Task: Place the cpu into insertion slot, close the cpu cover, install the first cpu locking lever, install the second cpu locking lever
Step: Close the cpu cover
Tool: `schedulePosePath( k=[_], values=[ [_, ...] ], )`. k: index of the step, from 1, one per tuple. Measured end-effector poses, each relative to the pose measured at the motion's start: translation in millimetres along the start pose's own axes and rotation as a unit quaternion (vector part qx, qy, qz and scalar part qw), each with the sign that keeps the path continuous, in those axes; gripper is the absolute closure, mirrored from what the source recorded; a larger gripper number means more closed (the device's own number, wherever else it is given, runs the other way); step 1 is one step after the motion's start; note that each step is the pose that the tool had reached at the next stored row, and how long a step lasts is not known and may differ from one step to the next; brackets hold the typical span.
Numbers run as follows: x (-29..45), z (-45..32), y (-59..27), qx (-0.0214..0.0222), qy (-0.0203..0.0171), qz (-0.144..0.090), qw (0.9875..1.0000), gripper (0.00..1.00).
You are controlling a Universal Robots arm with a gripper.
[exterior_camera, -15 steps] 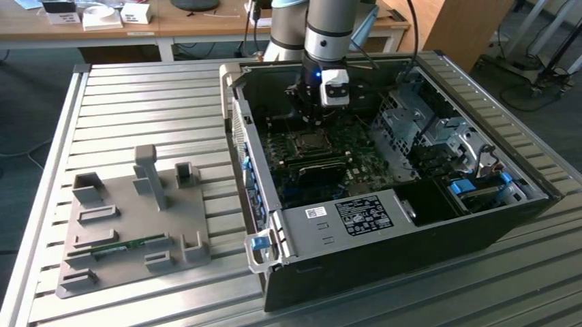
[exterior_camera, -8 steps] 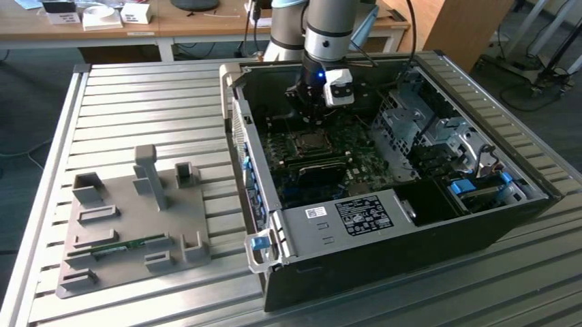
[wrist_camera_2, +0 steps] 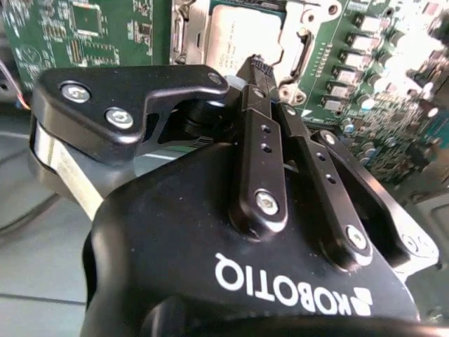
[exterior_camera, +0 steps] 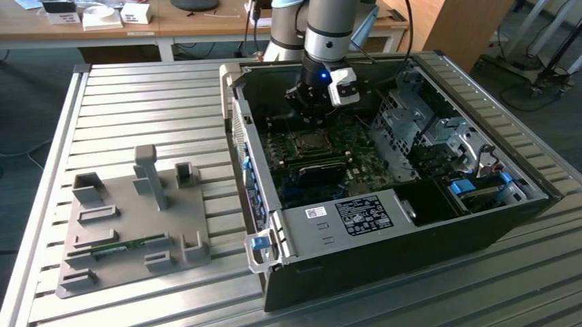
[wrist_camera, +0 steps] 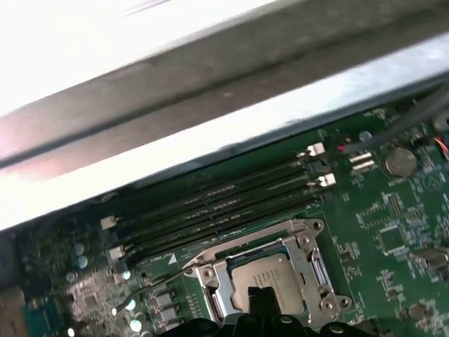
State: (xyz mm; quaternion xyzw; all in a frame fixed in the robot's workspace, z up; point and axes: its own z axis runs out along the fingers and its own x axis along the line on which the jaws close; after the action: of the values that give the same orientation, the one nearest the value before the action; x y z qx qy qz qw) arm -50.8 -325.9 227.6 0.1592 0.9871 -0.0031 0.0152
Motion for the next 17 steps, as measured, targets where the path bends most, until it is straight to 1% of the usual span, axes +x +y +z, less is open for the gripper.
schedulePosePath(
  k=[3,6,8,12,13,17],
  values=[
    [0.0,0.0,0.0,-0.0008,0.0,-0.028,0.9996,0.9],
    [0.0,0.1,0.0,-0.0017,-0.0001,-0.054,0.9985,0.9],
    [0.0,0.1,0.0,-0.0022,-0.0001,-0.072,0.9974,0.9],
    [0.0,0.2,0.0,-0.0033,-0.0001,-0.107,0.9942,0.9],
    [0.0,0.2,0.0,-0.0033,-0.0002,-0.109,0.994,0.9],
    [0.0,0.2,0.0,-0.0034,-0.0001,-0.109,0.994,0.9]
  ],
)
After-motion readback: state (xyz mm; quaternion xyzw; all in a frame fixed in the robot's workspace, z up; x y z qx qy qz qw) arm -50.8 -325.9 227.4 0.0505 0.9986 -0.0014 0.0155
